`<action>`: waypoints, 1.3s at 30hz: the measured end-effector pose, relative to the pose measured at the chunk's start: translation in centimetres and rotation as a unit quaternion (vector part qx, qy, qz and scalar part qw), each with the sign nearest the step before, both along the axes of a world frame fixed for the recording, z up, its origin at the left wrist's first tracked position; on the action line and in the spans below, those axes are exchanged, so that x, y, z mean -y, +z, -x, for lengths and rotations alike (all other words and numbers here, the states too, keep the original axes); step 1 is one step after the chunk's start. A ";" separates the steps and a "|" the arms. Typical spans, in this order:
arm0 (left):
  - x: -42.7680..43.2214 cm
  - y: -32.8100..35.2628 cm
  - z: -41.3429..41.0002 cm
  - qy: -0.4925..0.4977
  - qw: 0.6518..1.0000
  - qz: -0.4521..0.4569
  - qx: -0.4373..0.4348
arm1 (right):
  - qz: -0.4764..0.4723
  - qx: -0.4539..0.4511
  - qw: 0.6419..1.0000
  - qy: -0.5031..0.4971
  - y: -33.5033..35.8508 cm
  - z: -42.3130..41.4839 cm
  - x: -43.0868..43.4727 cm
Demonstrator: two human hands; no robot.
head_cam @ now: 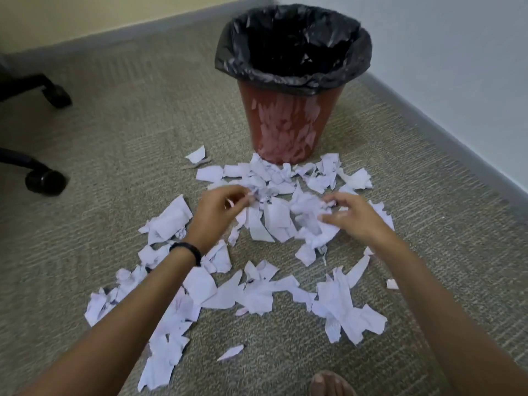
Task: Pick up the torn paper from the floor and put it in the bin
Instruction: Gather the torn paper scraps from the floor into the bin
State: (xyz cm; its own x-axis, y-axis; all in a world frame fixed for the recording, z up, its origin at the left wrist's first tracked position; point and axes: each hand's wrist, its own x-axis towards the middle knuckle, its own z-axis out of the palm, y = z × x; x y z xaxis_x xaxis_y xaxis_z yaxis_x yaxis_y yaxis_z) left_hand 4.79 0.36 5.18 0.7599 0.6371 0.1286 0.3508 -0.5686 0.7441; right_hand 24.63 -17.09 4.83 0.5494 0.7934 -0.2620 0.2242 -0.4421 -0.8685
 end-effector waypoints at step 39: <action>-0.9 -10.6 7.5 -0.230 0.797 -0.171 -0.532 | 0.236 -0.003 0.910 0.341 -7.8 11.8 -5.4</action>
State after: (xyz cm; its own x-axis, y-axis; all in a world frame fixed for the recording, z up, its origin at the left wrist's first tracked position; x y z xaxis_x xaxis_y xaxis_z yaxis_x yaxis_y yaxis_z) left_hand -2.72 1.26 -5.46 0.6985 0.3248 -0.6376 0.3743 -0.9253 -0.0613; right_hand 12.81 -11.71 -2.94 -0.0309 0.7474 -0.6636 0.5819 -0.5264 -0.6199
